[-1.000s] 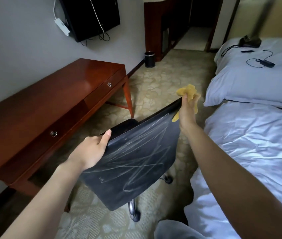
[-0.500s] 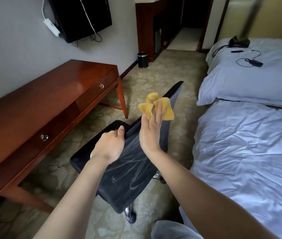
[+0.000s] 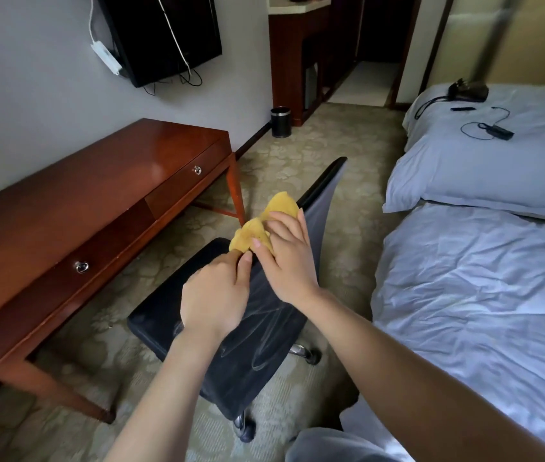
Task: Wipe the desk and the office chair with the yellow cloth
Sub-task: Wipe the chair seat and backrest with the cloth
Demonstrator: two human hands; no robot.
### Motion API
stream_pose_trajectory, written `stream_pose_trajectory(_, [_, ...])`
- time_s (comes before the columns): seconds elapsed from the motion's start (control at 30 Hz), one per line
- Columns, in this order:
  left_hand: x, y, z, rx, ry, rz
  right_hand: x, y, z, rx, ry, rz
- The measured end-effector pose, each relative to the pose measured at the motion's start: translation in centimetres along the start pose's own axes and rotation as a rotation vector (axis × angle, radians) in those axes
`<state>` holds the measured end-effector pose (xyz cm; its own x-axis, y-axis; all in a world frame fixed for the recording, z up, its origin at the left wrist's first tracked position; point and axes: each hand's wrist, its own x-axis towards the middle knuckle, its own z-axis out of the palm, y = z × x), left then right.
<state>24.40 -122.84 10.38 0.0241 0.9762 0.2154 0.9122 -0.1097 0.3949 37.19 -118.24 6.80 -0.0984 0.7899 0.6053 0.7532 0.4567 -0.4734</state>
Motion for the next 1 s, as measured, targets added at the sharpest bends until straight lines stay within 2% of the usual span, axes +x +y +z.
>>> stream_pose_trajectory(0.27, [0.9, 1.7, 1.1, 0.111, 0.120, -0.006, 7.8, 6.5, -2.1, -0.106, -0.087, 0.136])
stream_pose_trajectory(0.43, [1.3, 3.4, 2.8, 0.351, 0.214, -0.014, 11.7, 7.4, -1.8, -0.203, -0.291, 0.215])
stream_pose_trajectory(0.53, [1.1, 4.4, 3.6, 0.434, 0.325, -0.016, 12.0, 8.9, -1.3, -0.094, -0.241, 0.207])
stream_pose_trajectory(0.7, [1.2, 4.8, 5.2, 0.556, 0.480, -0.137, 9.7, 9.5, -1.2, 0.039, -0.048, -0.095])
stream_pose_trajectory(0.8, [1.0, 4.8, 5.7, 0.559, 0.517, -0.277, 7.7, 9.0, -1.5, 0.075, -0.079, -0.335])
stream_pose_trajectory(0.9, [0.4, 5.4, 6.4, 0.408, 0.637, -0.432, 5.9, 8.1, -2.0, 0.109, -0.149, -0.480])
stream_pose_trajectory(1.0, [-0.3, 5.7, 7.2, 0.345, 0.685, -0.474, 3.3, 6.8, -1.6, 0.135, -0.155, -0.631])
